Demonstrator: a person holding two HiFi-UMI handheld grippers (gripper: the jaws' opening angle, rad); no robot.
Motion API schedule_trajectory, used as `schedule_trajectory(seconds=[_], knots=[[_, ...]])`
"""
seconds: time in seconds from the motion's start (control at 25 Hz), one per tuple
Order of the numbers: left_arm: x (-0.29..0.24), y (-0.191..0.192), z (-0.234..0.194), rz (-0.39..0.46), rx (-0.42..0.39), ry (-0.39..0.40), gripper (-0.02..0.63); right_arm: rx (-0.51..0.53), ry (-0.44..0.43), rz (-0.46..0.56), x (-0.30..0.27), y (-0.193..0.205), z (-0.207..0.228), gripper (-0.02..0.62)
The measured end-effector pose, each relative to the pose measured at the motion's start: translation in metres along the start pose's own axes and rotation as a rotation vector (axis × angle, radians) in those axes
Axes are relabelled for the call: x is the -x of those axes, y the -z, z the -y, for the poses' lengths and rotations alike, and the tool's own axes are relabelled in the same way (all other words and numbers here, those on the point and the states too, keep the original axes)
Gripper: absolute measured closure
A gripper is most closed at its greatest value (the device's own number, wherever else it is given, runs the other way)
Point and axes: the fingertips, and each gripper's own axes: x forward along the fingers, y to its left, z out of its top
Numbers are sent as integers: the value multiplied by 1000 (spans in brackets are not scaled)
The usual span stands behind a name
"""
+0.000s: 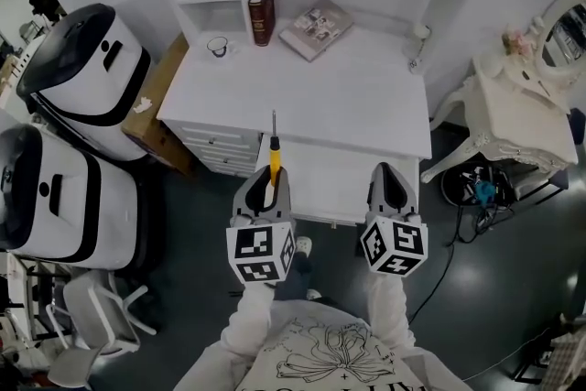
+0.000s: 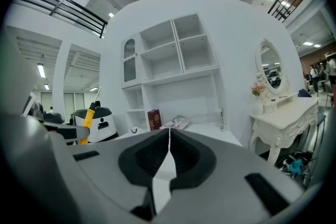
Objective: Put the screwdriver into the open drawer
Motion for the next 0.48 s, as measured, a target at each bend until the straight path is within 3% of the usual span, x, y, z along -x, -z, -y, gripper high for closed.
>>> schedule_trajectory(seconds=[0.48], knots=[[-98,5,-25,-96,-9,67,540,-12,58,-54,-92,5,14,588]])
